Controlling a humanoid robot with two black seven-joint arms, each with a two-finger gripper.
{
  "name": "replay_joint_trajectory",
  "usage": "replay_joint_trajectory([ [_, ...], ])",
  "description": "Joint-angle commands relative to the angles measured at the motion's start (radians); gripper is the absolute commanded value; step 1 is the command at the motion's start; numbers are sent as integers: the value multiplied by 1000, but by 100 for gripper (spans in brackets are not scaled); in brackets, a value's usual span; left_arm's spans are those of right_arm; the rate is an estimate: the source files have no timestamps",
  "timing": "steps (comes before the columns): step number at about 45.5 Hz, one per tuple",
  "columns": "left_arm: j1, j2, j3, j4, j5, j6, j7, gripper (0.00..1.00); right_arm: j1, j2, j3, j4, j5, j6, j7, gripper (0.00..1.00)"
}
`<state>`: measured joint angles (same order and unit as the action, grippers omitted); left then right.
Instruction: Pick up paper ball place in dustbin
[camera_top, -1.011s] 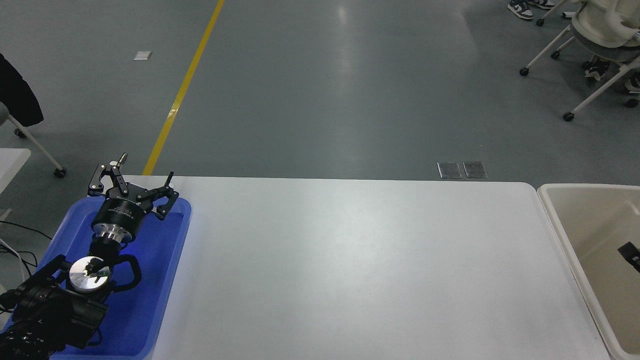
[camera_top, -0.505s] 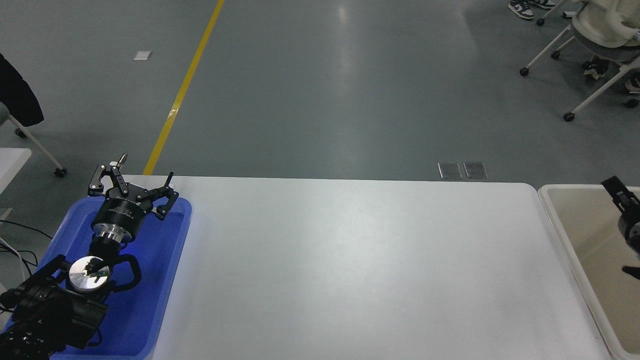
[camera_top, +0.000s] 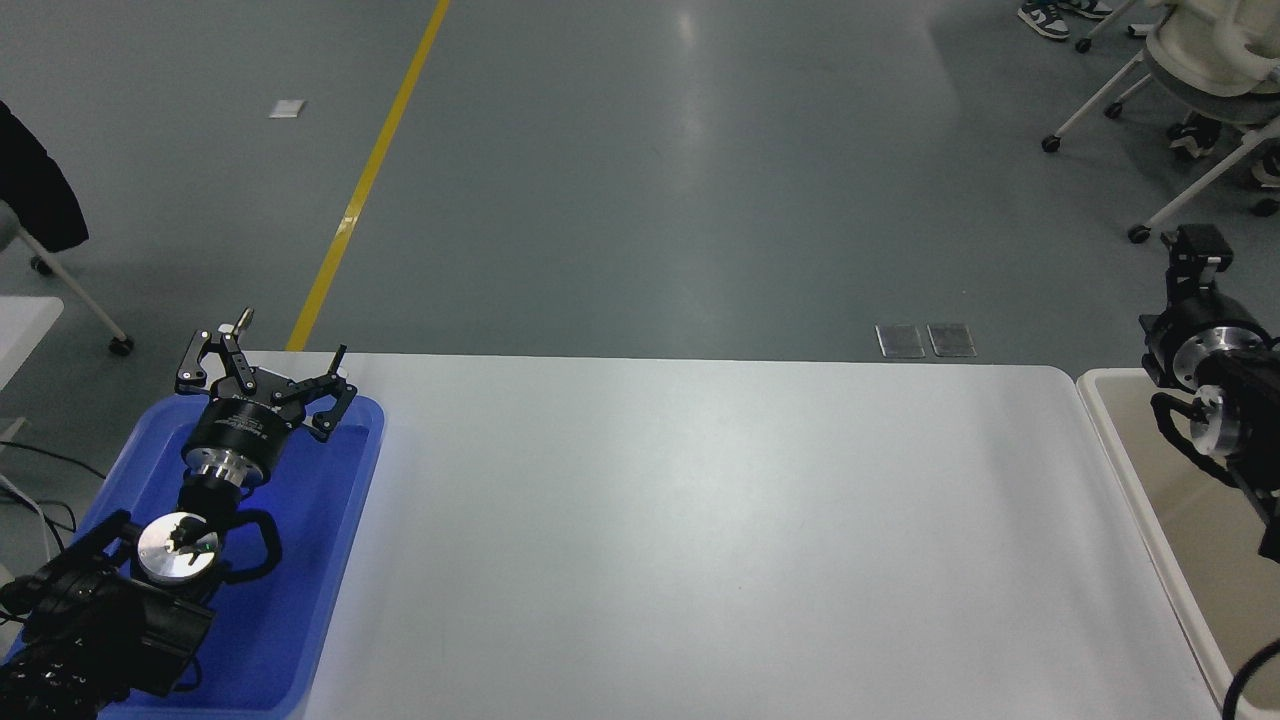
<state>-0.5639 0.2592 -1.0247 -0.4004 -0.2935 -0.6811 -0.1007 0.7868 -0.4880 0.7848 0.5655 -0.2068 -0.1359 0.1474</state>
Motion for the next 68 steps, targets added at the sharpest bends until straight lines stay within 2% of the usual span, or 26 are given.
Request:
replay_joint_trajectory([
  [1,-1,0,0,0,-1,0,-1,100,-126,48,333,184,-2,10,0,100],
  [14,-1,0,0,0,-1,0,-1,100,-284,92,476,266,-2,251,0,100],
  [27,-1,0,0,0,-1,0,-1,100,-357,144,530,264,-2,288,23,100],
  [31,-1,0,0,0,-1,0,-1,100,-366,169,550,261,-2,297,52,100],
  [39,-1,0,0,0,-1,0,-1,100,-377,187,553,254,-2,334,176,100],
  [42,1,0,0,0,-1,0,-1,100,-377,197,550,252,-2,354,195,100],
  [68,-1,0,0,0,-1,0,-1,100,-377,203,524,221,-2,357,195,100],
])
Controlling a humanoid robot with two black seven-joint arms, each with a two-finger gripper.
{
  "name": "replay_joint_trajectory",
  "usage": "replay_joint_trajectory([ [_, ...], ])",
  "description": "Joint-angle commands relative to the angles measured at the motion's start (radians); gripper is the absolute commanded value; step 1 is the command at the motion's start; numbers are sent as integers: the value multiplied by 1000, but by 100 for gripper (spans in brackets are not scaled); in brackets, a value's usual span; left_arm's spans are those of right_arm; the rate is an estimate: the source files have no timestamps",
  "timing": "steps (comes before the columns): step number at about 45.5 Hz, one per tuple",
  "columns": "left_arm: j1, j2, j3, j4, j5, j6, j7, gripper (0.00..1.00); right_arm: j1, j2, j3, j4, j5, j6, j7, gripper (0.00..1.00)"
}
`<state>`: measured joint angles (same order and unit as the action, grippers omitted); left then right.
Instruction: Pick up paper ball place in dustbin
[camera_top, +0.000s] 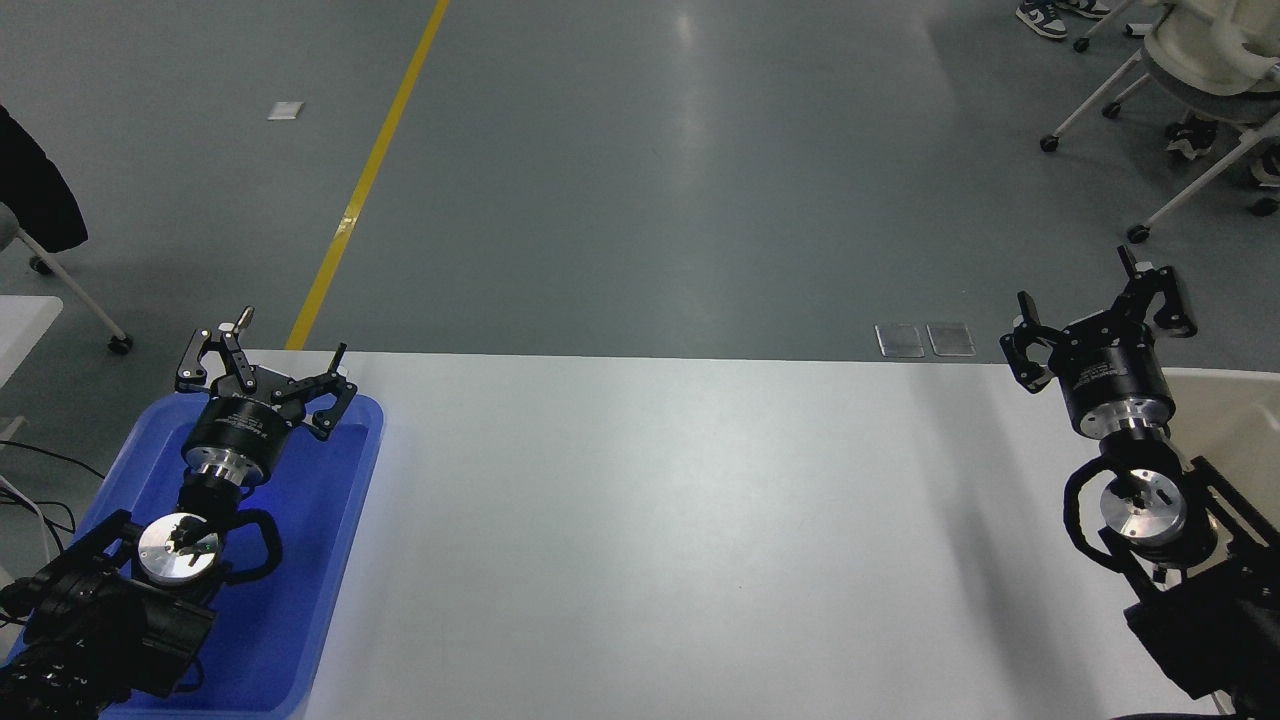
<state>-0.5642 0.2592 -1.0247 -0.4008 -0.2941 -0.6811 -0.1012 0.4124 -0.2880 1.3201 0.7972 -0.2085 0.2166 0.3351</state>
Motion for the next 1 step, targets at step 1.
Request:
replay_joint_trajectory([
  [1,1,0,0,0,0,0,1,100,-1,3,-12,-10,0,4,7,100],
])
